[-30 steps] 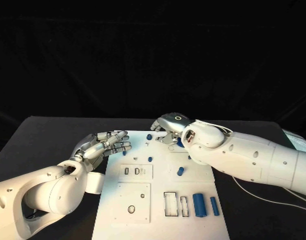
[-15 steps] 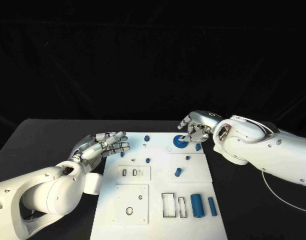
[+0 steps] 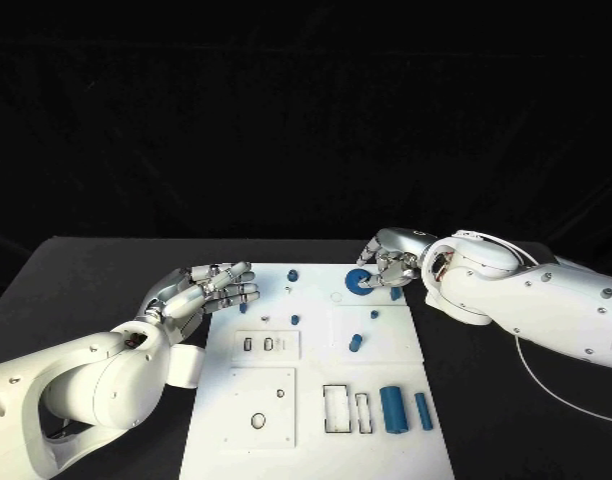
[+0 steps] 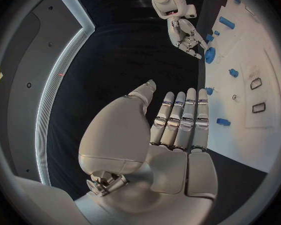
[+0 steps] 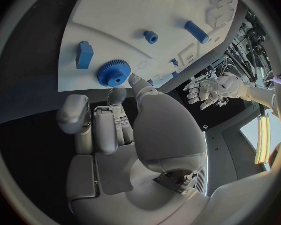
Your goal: Assemble the parts on the task board
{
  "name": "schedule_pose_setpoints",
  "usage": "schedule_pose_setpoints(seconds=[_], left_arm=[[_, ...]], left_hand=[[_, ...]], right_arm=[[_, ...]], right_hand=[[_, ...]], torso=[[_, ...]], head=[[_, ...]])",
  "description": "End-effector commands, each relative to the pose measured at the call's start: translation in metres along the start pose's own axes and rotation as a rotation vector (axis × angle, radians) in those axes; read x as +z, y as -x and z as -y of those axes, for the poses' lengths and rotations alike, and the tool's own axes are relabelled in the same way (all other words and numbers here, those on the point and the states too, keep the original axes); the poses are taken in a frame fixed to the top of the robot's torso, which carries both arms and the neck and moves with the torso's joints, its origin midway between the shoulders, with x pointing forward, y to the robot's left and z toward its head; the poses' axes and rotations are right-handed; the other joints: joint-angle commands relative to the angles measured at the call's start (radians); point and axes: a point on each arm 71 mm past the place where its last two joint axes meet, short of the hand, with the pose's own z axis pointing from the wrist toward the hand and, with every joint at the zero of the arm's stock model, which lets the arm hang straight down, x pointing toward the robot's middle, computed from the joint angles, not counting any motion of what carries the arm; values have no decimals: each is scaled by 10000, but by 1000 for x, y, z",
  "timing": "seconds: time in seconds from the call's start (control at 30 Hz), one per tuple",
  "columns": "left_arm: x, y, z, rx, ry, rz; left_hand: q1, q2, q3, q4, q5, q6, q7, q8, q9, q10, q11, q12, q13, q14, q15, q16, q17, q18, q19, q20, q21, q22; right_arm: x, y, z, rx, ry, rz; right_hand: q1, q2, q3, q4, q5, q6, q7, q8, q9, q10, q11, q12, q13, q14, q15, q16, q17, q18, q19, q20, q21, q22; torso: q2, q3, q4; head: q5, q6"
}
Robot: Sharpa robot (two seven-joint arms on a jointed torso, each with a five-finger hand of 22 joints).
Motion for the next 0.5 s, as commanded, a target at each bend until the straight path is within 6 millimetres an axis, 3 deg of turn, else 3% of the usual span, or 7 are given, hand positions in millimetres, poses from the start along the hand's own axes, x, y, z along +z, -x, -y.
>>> schedule_pose_setpoints(seconds=[0.03, 0.5], left_arm=[[1, -3, 1, -116, -117, -215], [1, -2, 1, -116, -113, -213]], left_hand=[[7, 70, 5, -76, -39, -17, 240, 53, 1, 14, -14, 24, 10, 93, -5, -33, -14, 25, 25, 11, -1, -11], [21, 73, 11, -90, -38, -15, 238, 55, 1, 18, -16, 29, 10, 101, -7, -36, -24, 26, 31, 10, 1, -13]], right_arm=[[2, -3, 1, -52, -305, -271], [6, -8, -1, -611, -479, -505]], right_hand=[[110, 36, -43, 39, -33, -63, 0, 71, 5, 143, 11, 309, 341, 563, 65, 101, 72, -165, 23, 86, 87, 80], [358, 155, -41, -3, -57, 181, -32, 273, 42, 553, -14, 1525, 1669, 611, 53, 348, 406, -227, 128, 86, 378, 503]], torso=[[7, -8, 20], [10, -9, 12]], head=[[-11, -11], [5, -59]])
